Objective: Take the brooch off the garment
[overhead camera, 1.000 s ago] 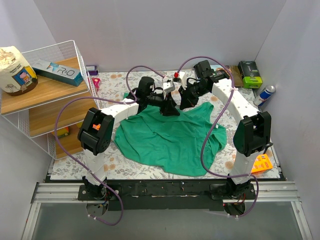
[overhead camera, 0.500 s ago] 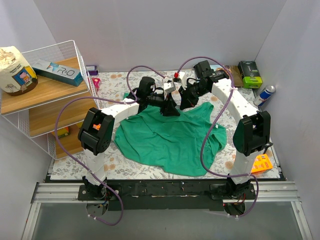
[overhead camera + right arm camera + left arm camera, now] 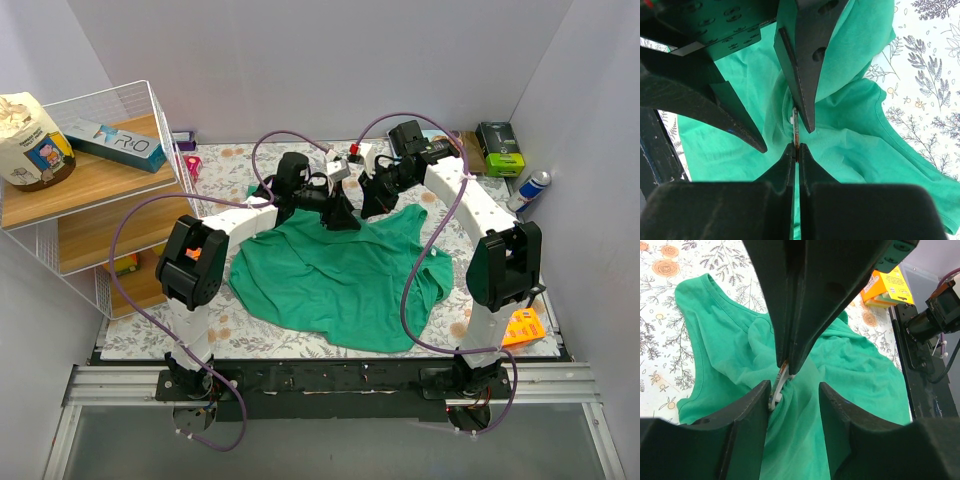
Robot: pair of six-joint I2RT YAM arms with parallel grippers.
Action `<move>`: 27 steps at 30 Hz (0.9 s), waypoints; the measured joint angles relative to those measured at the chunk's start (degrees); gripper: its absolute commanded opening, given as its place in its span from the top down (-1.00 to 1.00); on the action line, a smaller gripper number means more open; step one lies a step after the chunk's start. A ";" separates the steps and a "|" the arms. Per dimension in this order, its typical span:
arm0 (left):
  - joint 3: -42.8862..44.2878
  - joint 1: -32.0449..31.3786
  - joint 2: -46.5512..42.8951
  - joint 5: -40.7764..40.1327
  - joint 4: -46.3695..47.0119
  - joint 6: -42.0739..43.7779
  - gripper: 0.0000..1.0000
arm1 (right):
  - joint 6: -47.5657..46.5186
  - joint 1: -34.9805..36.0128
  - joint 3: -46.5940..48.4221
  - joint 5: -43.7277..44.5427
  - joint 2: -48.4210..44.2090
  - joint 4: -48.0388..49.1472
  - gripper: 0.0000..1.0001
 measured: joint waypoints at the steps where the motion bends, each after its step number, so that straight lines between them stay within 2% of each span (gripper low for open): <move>1: -0.02 0.09 0.00 -0.02 0.15 -0.52 0.17 | 0.02 0.00 0.00 0.02 0.00 0.00 0.97; 7: -0.04 0.68 0.00 -2.08 1.90 -3.61 0.33 | -0.24 0.09 0.00 0.00 0.00 -0.02 0.97; 12: -0.04 0.94 0.00 -2.97 2.62 -4.20 0.37 | -0.39 0.13 0.00 0.00 0.11 0.00 0.97; 25: -0.02 0.94 0.00 -2.75 1.75 -1.16 0.31 | -0.04 0.13 0.00 -0.68 0.79 -0.02 0.97; 27: -0.02 0.92 0.00 -2.73 1.33 -0.59 0.21 | 0.22 0.11 0.00 -0.90 0.98 -0.02 0.97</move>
